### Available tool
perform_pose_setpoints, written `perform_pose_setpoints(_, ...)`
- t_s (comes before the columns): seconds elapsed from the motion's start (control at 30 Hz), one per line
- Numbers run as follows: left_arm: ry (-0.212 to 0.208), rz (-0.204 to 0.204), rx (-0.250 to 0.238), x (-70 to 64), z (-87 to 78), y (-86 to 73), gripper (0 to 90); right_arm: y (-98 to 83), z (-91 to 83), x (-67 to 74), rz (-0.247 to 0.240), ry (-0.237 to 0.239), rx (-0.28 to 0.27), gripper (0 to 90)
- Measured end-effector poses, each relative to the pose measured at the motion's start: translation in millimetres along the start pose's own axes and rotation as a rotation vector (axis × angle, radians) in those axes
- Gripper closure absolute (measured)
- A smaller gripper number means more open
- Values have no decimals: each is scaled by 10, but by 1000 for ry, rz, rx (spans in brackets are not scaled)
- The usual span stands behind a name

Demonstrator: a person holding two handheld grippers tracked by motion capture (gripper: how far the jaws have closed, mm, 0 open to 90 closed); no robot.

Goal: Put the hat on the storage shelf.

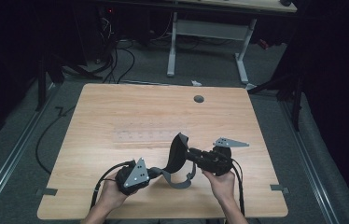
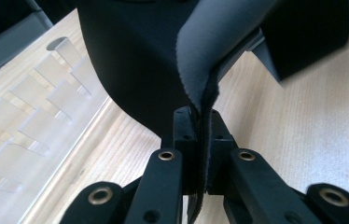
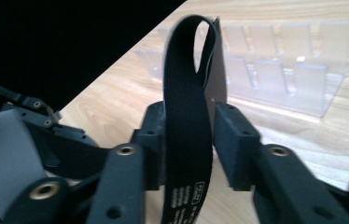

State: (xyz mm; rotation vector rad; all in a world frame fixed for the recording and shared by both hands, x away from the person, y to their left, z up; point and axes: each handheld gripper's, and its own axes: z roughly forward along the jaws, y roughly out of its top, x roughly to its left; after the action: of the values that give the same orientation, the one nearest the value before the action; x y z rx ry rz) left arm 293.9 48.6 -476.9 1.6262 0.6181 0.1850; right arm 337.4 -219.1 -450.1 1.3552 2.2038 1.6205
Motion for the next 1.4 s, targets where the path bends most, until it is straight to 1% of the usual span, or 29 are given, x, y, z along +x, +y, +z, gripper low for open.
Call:
perform_pose_setpoints(0.1,7,-20,-10,30,-30,17,868,-23,-30,-24,-1,-6,-20,558)
perform_pose_setpoints(0.13,11,-43,-22,38,-37,25,868,-34,-47,-33,-4,-18,-25,545)
perform_pose_setpoints(0.17,18,-40,-21,57,-53,30,868,-63,-85,-62,-3,-38,-38,526)
perform_pose_setpoints(0.2,25,-50,-26,71,-64,37,868,-63,-85,-62,-3,-38,-38,526)
perform_pose_setpoints(0.23,28,-61,-29,83,-76,46,868,-80,-102,-83,-3,-55,-38,522)
perform_pose_setpoints(0.27,26,-72,-33,88,-92,56,868,-98,-114,-105,-9,-80,-35,519)
perform_pose_setpoints(0.33,26,-79,-42,102,-124,73,868,-141,-131,-147,-21,-131,-24,509)
perform_pose_setpoints(0.4,30,-95,-52,125,-153,90,868,-198,-128,-207,-41,-196,-9,499)
perform_pose_setpoints(0.47,35,-101,-60,147,-167,103,868,-244,-120,-258,-43,-240,2,490)
perform_pose_setpoints(0.5,39,-101,-60,164,-177,109,868,-272,-114,-290,-52,-270,9,485)
perform_pose_setpoints(0.57,45,-116,-73,188,-195,125,868,-322,-100,-364,-65,-320,18,477)
perform_pose_setpoints(0.63,50,-129,-89,209,-213,137,868,-366,-94,-432,-66,-371,26,469)
perform_pose_setpoints(0.73,61,-147,-104,241,-244,159,868,-411,-95,-531,-69,-437,43,460)
perform_pose_setpoints(0.77,62,-155,-115,247,-251,167,868,-420,-95,-558,-74,-456,46,458)
perform_pose_setpoints(0.83,66,-164,-121,268,-272,184,868,-438,-96,-598,-81,-498,53,456)
perform_pose_setpoints(0.9,75,-171,-132,293,-288,198,867,-455,-96,-640,-94,-534,61,452)
perform_pose_setpoints(0.93,80,-174,-136,305,-297,204,867,-473,-85,-677,-105,-567,73,450)
perform_pose_setpoints(0.97,82,-176,-142,318,-305,207,867,-473,-85,-677,-105,-567,73,449)
perform_pose_setpoints(1.13,99,-198,-155,374,-328,214,867,-501,-70,-763,-133,-623,102,449)
perform_pose_setpoints(1.17,103,-205,-161,382,-332,218,867,-506,-67,-776,-128,-630,110,449)
perform_pose_setpoints(1.23,109,-221,-171,405,-347,229,867,-517,-55,-810,-125,-647,143,450)
perform_pose_setpoints(1.27,114,-236,-177,424,-355,242,867,-523,-50,-822,-130,-656,157,451)
perform_pose_setpoints(1.3,117,-244,-182,437,-360,250,867,-537,-40,-843,-133,-667,176,450)
perform_pose_setpoints(1.33,120,-251,-185,455,-368,261,867,-548,-32,-856,-131,-672,183,444)
perform_pose_setpoints(1.37,125,-258,-189,468,-372,274,867,-564,-39,-873,-123,-661,167,440)
perform_pose_setpoints(1.4,129,-256,-188,483,-379,285,867,-576,-50,-892,-108,-651,154,436)
